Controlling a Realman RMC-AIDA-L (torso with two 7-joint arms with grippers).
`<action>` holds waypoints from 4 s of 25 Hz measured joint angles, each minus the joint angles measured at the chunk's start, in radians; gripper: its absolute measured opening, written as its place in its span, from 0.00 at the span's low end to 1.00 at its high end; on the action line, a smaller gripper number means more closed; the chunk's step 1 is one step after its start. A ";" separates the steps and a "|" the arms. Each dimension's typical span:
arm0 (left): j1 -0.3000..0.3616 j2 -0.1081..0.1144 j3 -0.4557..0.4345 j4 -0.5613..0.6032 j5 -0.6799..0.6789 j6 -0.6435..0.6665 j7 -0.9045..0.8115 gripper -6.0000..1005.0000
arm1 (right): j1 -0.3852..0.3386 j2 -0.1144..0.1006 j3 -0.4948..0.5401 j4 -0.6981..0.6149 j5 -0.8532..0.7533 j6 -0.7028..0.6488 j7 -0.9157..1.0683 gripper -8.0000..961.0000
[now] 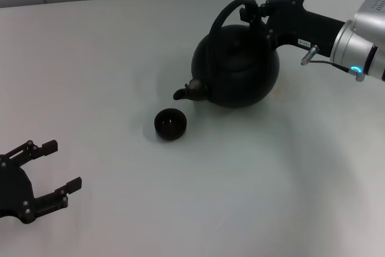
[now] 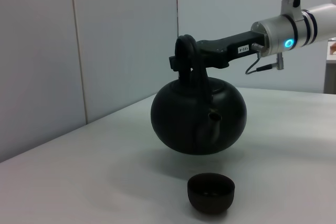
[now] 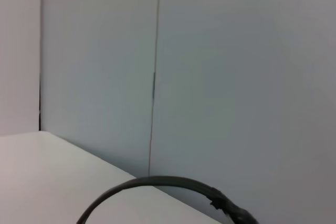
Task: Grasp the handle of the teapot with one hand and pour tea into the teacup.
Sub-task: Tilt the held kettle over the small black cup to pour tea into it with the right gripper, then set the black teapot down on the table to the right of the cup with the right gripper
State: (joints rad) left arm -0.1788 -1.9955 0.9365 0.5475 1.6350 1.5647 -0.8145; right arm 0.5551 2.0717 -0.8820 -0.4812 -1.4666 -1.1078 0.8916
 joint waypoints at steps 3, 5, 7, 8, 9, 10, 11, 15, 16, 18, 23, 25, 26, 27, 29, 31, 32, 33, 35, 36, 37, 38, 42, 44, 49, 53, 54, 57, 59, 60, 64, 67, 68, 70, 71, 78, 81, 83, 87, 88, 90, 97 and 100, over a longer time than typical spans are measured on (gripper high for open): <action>-0.002 0.000 0.001 0.000 0.000 0.000 0.000 0.81 | -0.008 0.002 -0.002 -0.034 -0.022 -0.003 -0.029 0.09; -0.003 -0.001 0.001 0.000 0.000 0.000 0.000 0.81 | -0.011 0.003 -0.003 -0.048 -0.026 -0.009 -0.071 0.09; -0.003 -0.001 0.001 0.000 0.000 0.000 0.000 0.81 | -0.010 0.003 -0.003 -0.053 -0.027 -0.011 -0.121 0.09; -0.004 -0.001 0.001 -0.001 0.000 0.000 0.000 0.81 | -0.009 0.004 -0.003 -0.054 -0.026 -0.011 -0.147 0.09; -0.006 -0.002 0.001 -0.001 0.000 0.000 0.000 0.81 | -0.006 0.004 -0.003 -0.054 -0.026 -0.011 -0.171 0.09; -0.006 -0.002 0.001 -0.001 0.000 0.000 0.000 0.81 | -0.004 0.005 -0.004 -0.055 -0.026 -0.011 -0.191 0.09; -0.006 -0.003 0.001 -0.001 0.000 0.000 0.000 0.81 | 0.001 0.006 -0.004 -0.055 -0.023 -0.012 -0.225 0.09; -0.007 -0.005 0.001 -0.002 0.000 0.000 0.000 0.81 | 0.013 0.007 -0.004 -0.055 -0.022 -0.013 -0.244 0.09; -0.008 -0.005 0.001 -0.002 0.000 0.000 0.000 0.81 | 0.021 0.008 -0.004 -0.056 -0.022 -0.012 -0.247 0.09; -0.009 -0.006 0.001 -0.002 0.000 0.000 0.000 0.81 | 0.026 0.008 -0.004 -0.055 -0.021 -0.011 -0.247 0.09; -0.013 -0.008 0.001 -0.002 0.000 0.000 0.000 0.81 | 0.042 0.011 -0.017 -0.048 -0.021 -0.002 -0.264 0.09; -0.015 -0.008 0.001 -0.002 0.000 0.000 0.000 0.81 | 0.046 0.012 -0.023 -0.046 -0.020 0.000 -0.280 0.09; -0.016 -0.008 0.001 -0.002 0.000 -0.001 0.000 0.81 | 0.047 0.012 -0.026 -0.046 -0.020 0.000 -0.287 0.09; -0.017 -0.008 0.001 -0.002 0.000 -0.001 0.000 0.81 | 0.048 0.012 -0.027 -0.046 -0.020 0.000 -0.291 0.09; -0.018 -0.008 0.001 -0.002 0.000 -0.001 0.000 0.81 | 0.050 0.013 -0.028 -0.046 -0.019 0.000 -0.305 0.09; -0.019 -0.008 0.001 -0.002 0.000 -0.001 0.000 0.81 | 0.052 0.013 -0.028 -0.046 -0.018 0.000 -0.324 0.09; -0.019 -0.008 0.001 -0.002 0.000 -0.001 0.000 0.81 | 0.052 0.013 -0.028 -0.046 -0.018 0.000 -0.324 0.09; -0.019 -0.008 0.001 -0.002 0.000 -0.001 0.000 0.81 | 0.054 0.013 -0.028 -0.045 -0.018 0.000 -0.334 0.09; -0.019 -0.008 0.001 -0.002 0.000 0.000 0.000 0.81 | 0.055 0.014 -0.030 -0.045 -0.018 0.000 -0.354 0.09; -0.019 -0.008 0.001 -0.002 0.000 0.000 -0.001 0.81 | 0.056 0.014 -0.032 -0.045 -0.018 0.000 -0.363 0.09; -0.019 -0.008 0.001 -0.002 0.000 0.000 -0.001 0.81 | 0.057 0.014 -0.034 -0.044 -0.018 -0.002 -0.374 0.09; -0.019 -0.008 0.001 -0.002 0.000 0.000 -0.001 0.81 | 0.058 0.014 -0.037 -0.044 -0.017 -0.005 -0.383 0.09; -0.019 -0.008 0.001 -0.002 0.000 0.000 -0.002 0.81 | 0.062 0.014 -0.051 -0.043 -0.010 -0.006 -0.402 0.09; -0.019 -0.008 0.001 -0.002 0.000 0.000 -0.002 0.81 | 0.064 0.014 -0.056 -0.042 -0.010 -0.005 -0.414 0.09; -0.019 -0.007 -0.001 -0.002 0.000 0.000 -0.002 0.81 | 0.069 0.016 -0.057 -0.038 -0.009 -0.003 -0.447 0.09; -0.018 -0.006 -0.002 -0.002 0.000 0.000 -0.002 0.81 | 0.072 0.016 -0.057 -0.037 -0.009 -0.001 -0.461 0.09; -0.018 -0.006 -0.002 -0.002 0.000 0.000 -0.001 0.81 | 0.073 0.016 -0.057 -0.035 -0.009 -0.001 -0.474 0.09; -0.017 -0.006 -0.001 -0.002 0.000 -0.001 -0.001 0.81 | 0.076 0.018 -0.057 -0.025 -0.006 -0.001 -0.505 0.09; -0.018 -0.007 -0.001 -0.002 0.000 -0.002 -0.001 0.81 | 0.078 0.018 -0.057 -0.021 -0.005 -0.002 -0.509 0.09; -0.018 -0.007 -0.001 -0.002 0.000 -0.002 -0.001 0.81 | 0.079 0.018 -0.057 -0.020 -0.005 -0.002 -0.511 0.09; -0.018 -0.008 -0.001 -0.002 0.000 -0.001 -0.001 0.81 | 0.081 0.018 -0.057 -0.020 -0.005 -0.007 -0.534 0.09; -0.018 -0.008 -0.001 -0.002 0.000 -0.001 -0.001 0.81 | 0.082 0.018 -0.063 -0.020 -0.005 -0.008 -0.545 0.09; -0.018 -0.008 -0.001 -0.002 0.000 -0.001 -0.001 0.81 | 0.083 0.018 -0.067 -0.020 -0.005 -0.008 -0.547 0.09; -0.019 -0.008 -0.001 -0.001 0.000 -0.005 -0.002 0.81 | 0.083 0.017 -0.076 -0.020 -0.002 -0.008 -0.560 0.09; -0.019 -0.008 -0.001 -0.002 0.000 -0.005 -0.002 0.81 | 0.083 0.017 -0.083 -0.017 0.013 -0.009 -0.577 0.09; -0.021 -0.008 -0.001 -0.001 0.000 -0.006 -0.005 0.81 | 0.081 0.017 -0.106 -0.010 0.059 -0.008 -0.580 0.09; -0.021 -0.008 -0.005 -0.001 0.000 -0.006 -0.006 0.81 | 0.080 0.013 -0.106 -0.009 0.058 -0.001 -0.500 0.09; -0.021 -0.008 -0.005 -0.001 0.000 -0.006 -0.006 0.81 | 0.077 0.010 -0.106 -0.010 0.053 0.007 -0.423 0.09; -0.021 -0.007 -0.007 -0.002 0.000 -0.006 -0.006 0.81 | 0.060 0.005 -0.103 -0.018 0.037 0.033 -0.244 0.09; -0.021 -0.007 -0.008 -0.002 0.000 -0.006 -0.006 0.81 | 0.054 0.004 -0.098 -0.019 0.035 0.037 -0.200 0.09; -0.021 -0.006 -0.007 -0.002 0.000 -0.006 -0.006 0.81 | 0.039 0.001 -0.073 -0.022 0.038 0.041 -0.129 0.09; -0.023 -0.003 -0.002 -0.001 0.000 -0.006 -0.005 0.81 | -0.041 0.008 0.102 -0.029 0.072 0.020 -0.013 0.10; -0.024 -0.003 -0.001 -0.002 0.000 -0.006 -0.003 0.81 | -0.076 0.008 0.123 -0.024 0.108 0.014 -0.011 0.10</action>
State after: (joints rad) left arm -0.2024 -1.9985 0.9353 0.5460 1.6351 1.5585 -0.8174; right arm 0.4790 2.0795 -0.7591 -0.5056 -1.3585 -1.0938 0.8810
